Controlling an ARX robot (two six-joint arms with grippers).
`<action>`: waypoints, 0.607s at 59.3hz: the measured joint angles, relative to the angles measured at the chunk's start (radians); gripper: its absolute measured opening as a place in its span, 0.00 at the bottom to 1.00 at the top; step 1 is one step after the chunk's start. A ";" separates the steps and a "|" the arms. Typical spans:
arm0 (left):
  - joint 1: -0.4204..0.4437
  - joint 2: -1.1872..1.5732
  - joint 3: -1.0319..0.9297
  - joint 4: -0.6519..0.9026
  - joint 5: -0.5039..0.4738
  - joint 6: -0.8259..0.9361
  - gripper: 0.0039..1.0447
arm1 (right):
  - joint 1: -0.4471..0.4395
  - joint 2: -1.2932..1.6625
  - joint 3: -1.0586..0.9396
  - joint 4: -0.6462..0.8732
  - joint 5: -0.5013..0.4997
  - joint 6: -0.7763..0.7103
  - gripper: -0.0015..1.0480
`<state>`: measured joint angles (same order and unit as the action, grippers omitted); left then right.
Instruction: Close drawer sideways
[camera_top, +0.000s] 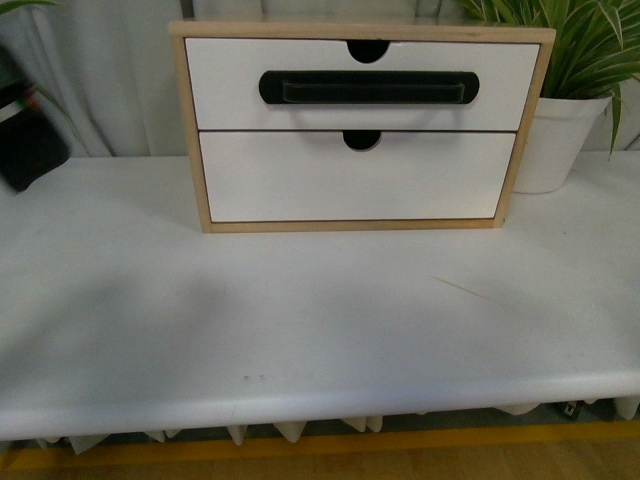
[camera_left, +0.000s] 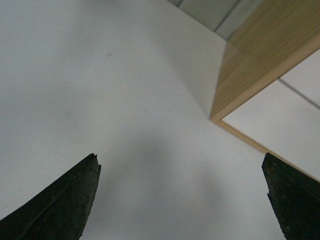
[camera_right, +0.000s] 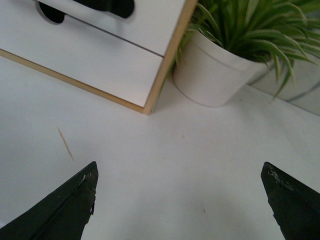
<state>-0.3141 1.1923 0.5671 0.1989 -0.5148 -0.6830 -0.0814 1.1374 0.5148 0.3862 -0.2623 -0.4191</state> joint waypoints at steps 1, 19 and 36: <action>0.002 -0.033 -0.025 -0.016 -0.008 0.000 0.94 | -0.006 -0.016 -0.012 -0.003 -0.003 0.003 0.91; -0.030 -0.498 -0.234 -0.320 -0.175 0.027 0.94 | -0.187 -0.505 -0.267 -0.266 -0.103 0.085 0.91; -0.036 -0.604 -0.278 -0.408 -0.200 -0.003 0.94 | -0.234 -0.746 -0.325 -0.401 -0.119 0.147 0.91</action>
<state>-0.3500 0.5884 0.2890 -0.2092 -0.7147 -0.6857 -0.3157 0.3916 0.1898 -0.0143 -0.3809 -0.2718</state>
